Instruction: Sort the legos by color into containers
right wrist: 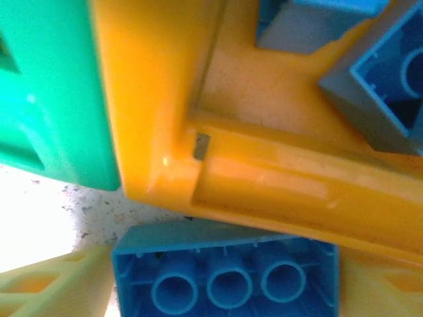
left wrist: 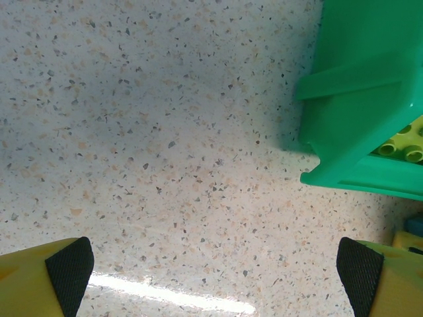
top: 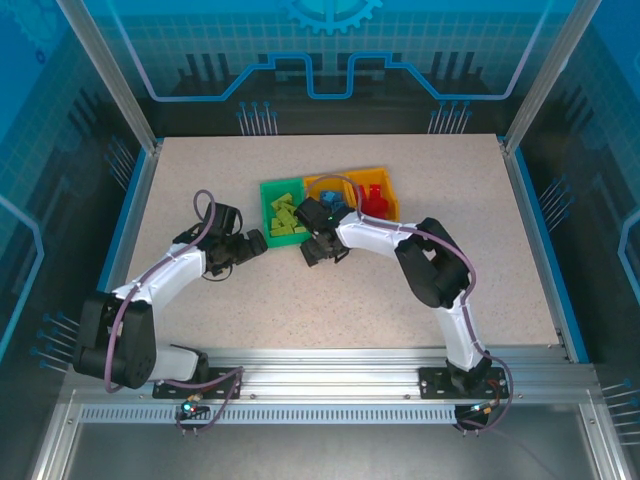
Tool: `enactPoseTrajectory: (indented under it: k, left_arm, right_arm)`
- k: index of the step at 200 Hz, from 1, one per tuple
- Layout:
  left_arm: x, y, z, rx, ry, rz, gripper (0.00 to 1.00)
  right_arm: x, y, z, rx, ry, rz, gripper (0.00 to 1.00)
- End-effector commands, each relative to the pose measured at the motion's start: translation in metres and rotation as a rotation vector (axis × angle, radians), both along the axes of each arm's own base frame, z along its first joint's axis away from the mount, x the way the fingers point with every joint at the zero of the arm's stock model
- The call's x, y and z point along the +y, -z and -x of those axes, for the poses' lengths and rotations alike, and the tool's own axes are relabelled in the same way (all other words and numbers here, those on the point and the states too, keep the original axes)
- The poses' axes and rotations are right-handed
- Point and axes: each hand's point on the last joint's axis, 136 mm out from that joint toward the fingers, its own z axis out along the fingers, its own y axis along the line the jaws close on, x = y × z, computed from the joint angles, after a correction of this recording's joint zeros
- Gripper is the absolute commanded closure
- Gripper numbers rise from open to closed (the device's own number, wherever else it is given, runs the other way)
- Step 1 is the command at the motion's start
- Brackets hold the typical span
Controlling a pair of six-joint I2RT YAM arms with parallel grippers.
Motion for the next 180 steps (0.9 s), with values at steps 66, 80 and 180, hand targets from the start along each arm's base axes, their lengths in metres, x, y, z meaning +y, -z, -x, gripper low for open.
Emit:
enactPoseTrajectory:
  k: [66, 80, 180]
  left_arm:
    - [-0.001, 0.003, 0.009, 0.012, -0.002, 0.009, 0.01]
    - [-0.001, 0.003, 0.009, 0.012, -0.001, 0.011, 0.01]
    - [0.0, 0.006, 0.011, 0.018, -0.003, 0.007, 0.01]
  right_arm:
    - [0.001, -0.024, 0.03, 0.005, 0.039, -0.007, 0.41]
    - [0.002, -0.044, 0.03, -0.018, 0.04, -0.043, 0.42]
    - [-0.013, -0.118, -0.068, -0.065, 0.141, -0.255, 0.41]
